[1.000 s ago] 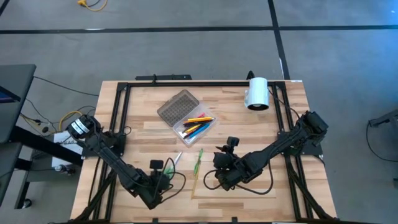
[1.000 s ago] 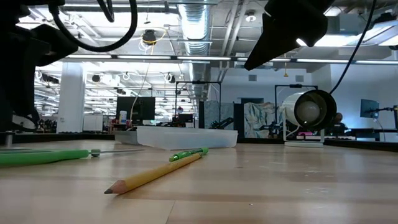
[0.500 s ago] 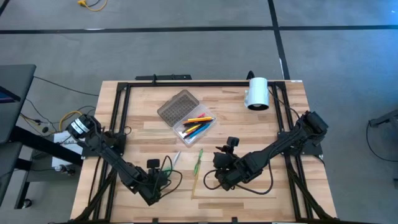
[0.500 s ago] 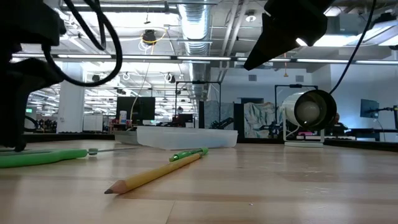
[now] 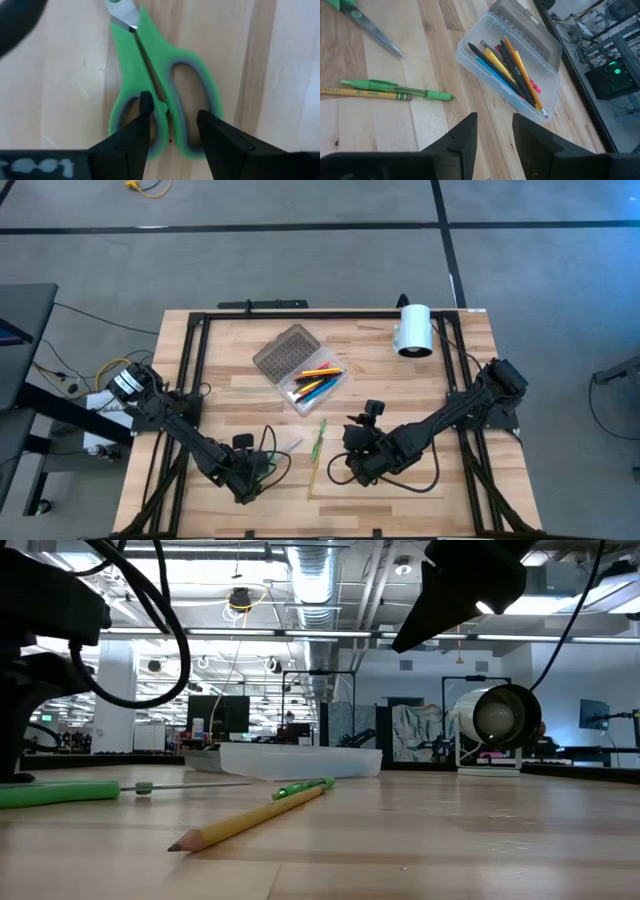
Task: Pick & place school supplies into a supply box
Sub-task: Put the green scissors into the transparent supply box
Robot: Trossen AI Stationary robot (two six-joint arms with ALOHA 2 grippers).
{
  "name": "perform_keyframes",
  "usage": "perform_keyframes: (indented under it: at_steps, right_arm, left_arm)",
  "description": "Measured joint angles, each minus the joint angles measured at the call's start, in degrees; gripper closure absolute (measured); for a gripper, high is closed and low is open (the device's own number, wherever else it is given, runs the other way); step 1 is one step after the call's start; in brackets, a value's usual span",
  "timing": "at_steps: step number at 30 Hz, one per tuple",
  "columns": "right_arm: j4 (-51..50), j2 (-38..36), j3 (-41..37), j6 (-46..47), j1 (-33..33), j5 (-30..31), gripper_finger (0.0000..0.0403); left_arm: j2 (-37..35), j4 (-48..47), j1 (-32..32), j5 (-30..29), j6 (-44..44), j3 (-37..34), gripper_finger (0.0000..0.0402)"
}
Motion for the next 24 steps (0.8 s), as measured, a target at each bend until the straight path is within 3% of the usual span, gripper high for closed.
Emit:
perform_keyframes:
  at_steps: [7,16,24]
  right_arm:
    - [-0.02,0.01,0.00,0.00,0.01,0.00,0.0284]
    - [-0.02,0.01,0.00,0.00,0.01,0.00,0.0284]
    - [-0.02,0.01,0.00,0.00,0.02,0.00,0.0284]
  left_arm:
    - [0.02,-0.11,-0.13,-0.92,7.16,0.00,0.0239]
    - [0.09,-0.05,-0.20,-2.61,8.61,-0.04,0.0243]
    - [0.15,0.04,-0.26,-3.50,8.59,-0.07,0.0321]
